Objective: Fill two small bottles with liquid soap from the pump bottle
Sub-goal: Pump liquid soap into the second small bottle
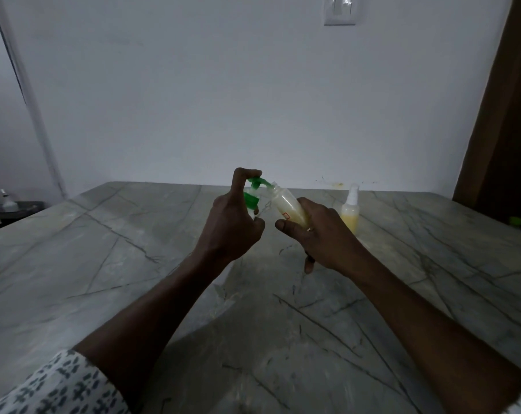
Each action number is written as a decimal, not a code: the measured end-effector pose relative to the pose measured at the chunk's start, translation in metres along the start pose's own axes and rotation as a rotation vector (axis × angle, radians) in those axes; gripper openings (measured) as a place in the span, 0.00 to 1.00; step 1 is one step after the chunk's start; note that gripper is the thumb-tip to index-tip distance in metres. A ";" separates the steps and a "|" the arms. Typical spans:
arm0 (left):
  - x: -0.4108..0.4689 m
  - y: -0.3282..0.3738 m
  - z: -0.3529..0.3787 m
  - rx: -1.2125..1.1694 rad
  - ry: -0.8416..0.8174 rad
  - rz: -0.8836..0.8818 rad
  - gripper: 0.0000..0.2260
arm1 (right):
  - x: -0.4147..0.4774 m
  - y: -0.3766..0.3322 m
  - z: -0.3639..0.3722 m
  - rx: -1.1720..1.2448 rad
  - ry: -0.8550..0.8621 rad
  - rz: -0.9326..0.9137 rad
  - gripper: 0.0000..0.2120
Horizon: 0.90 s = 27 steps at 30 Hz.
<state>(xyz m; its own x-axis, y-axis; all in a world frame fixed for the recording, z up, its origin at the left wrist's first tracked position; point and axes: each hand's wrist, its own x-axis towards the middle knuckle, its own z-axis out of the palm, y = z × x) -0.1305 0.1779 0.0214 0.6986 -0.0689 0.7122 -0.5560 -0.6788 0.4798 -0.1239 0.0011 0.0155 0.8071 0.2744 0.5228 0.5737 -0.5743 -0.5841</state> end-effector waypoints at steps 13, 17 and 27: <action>-0.002 0.000 -0.003 0.028 0.051 0.014 0.27 | 0.000 0.003 0.001 -0.010 -0.044 -0.025 0.13; -0.002 0.000 0.000 0.035 0.015 0.028 0.33 | 0.001 0.002 0.000 -0.015 -0.007 -0.013 0.13; -0.001 -0.002 -0.001 0.016 0.017 0.025 0.33 | 0.001 0.002 -0.001 0.017 -0.012 -0.003 0.14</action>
<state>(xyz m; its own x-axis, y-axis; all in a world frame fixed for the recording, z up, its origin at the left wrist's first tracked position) -0.1302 0.1799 0.0205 0.6768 -0.0731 0.7325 -0.5657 -0.6884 0.4540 -0.1217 -0.0010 0.0157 0.8069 0.2852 0.5172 0.5783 -0.5600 -0.5933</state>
